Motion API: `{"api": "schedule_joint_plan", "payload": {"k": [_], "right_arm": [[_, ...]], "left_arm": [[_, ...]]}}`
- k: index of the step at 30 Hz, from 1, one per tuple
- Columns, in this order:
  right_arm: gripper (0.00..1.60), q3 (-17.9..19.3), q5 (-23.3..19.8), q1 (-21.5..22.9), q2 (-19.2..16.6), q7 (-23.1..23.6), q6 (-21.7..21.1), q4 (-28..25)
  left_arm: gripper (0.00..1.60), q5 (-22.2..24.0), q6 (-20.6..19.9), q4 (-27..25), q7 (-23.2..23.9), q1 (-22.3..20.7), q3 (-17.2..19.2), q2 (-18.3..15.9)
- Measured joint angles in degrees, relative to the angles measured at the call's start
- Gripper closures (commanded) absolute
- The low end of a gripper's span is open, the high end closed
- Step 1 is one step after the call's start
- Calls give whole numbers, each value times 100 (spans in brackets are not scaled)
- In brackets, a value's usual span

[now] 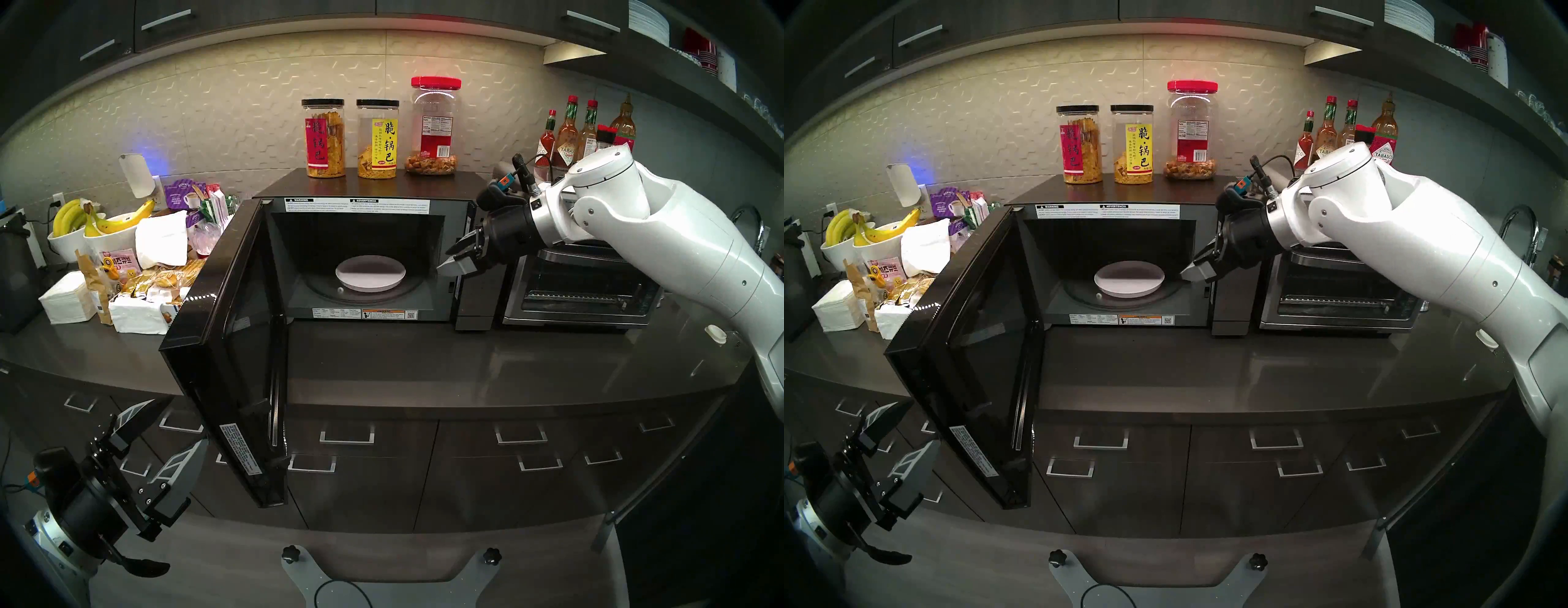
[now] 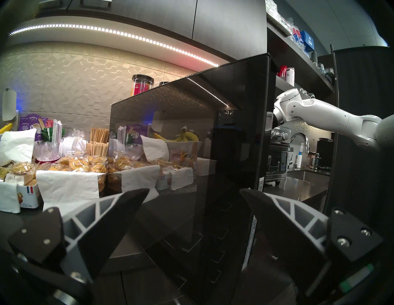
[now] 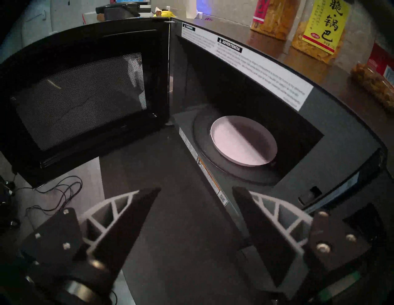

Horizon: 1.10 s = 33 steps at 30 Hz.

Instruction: Open the microwave, put the plate inside, and close the door

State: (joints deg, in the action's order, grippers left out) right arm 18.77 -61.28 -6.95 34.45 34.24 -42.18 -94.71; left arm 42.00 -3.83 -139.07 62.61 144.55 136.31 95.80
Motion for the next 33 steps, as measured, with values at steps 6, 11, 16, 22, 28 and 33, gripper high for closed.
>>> {"api": "schedule_joint_plan", "payload": {"k": [6,11,16,22,28,33], "right_arm": [[26,98,-238,-40,-267,79,-109,-196],[3,158,-374,-64,-443,93,-189,-326],[0,190,-466,-94,-588,67,-250,-422],[0,206,-571,-131,-758,33,-318,-543],[0,219,-723,-183,-942,102,-323,-633],[0,238,-837,-212,-1076,189,-298,-626]], "left_arm": [[0,-2,-5,0,4,-4,2,4],[0,-3,-8,0,7,-7,3,6],[0,-5,-11,0,10,-10,4,9],[0,-7,-14,0,14,-13,5,12],[0,-10,-17,0,17,-17,7,16],[0,-12,-19,0,20,-19,8,18]]}}
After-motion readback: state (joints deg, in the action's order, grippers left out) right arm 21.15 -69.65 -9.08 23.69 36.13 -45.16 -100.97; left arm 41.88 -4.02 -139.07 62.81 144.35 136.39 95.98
